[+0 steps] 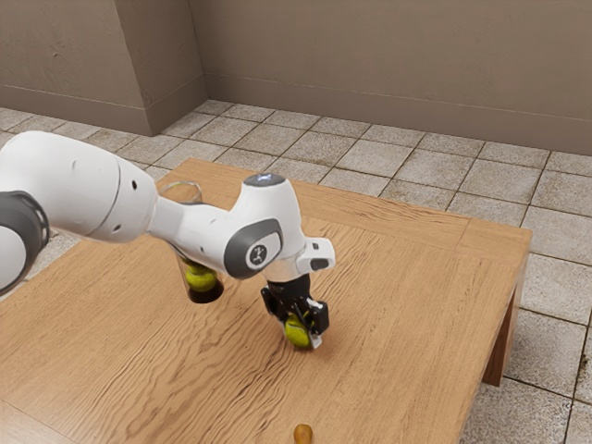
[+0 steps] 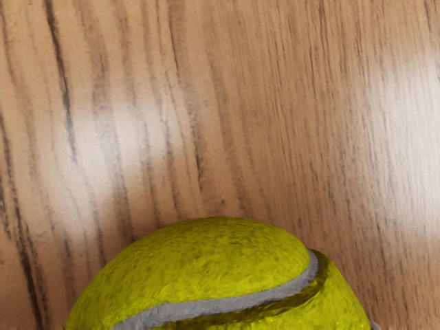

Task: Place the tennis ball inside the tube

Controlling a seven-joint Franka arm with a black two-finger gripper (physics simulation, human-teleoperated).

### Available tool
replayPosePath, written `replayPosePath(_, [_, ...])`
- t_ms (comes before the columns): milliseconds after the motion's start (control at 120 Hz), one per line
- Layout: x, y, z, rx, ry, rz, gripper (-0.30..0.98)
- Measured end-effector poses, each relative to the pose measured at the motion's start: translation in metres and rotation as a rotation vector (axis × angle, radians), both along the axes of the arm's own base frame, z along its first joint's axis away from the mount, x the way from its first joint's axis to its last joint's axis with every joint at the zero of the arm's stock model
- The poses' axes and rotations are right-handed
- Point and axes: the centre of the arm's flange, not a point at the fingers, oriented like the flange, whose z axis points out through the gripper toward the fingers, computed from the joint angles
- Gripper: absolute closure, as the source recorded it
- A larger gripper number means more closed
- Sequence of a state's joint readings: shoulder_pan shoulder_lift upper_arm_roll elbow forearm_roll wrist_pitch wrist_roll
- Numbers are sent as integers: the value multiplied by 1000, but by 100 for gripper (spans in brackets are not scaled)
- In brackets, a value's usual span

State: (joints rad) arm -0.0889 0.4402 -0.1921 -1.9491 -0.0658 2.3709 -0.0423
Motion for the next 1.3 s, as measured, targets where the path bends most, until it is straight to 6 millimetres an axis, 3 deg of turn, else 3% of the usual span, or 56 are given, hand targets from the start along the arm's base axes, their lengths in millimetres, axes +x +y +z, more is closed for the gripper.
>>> replayPosePath(108, [-2, 0, 36, 2, -52, -1, 34])
replayPosePath(300, [-22, -1, 150, 12, -188, -14, 34])
replayPosePath(467, [-30, 14, 231, 47, -249, -9, 33])
replayPosePath(633, [-28, 38, 281, 79, -235, 20, 33])
replayPosePath(842, [-25, 69, 302, 121, -167, 45, 33])
replayPosePath(992, [-16, 98, 294, 143, -116, 70, 33])
replayPosePath(1058, [-8, 127, 293, 154, -105, 107, 33])
replayPosePath(1200, [0, 216, 288, 170, -78, 233, 33])
replayPosePath(1300, [7, 230, 283, 169, -67, 242, 32])
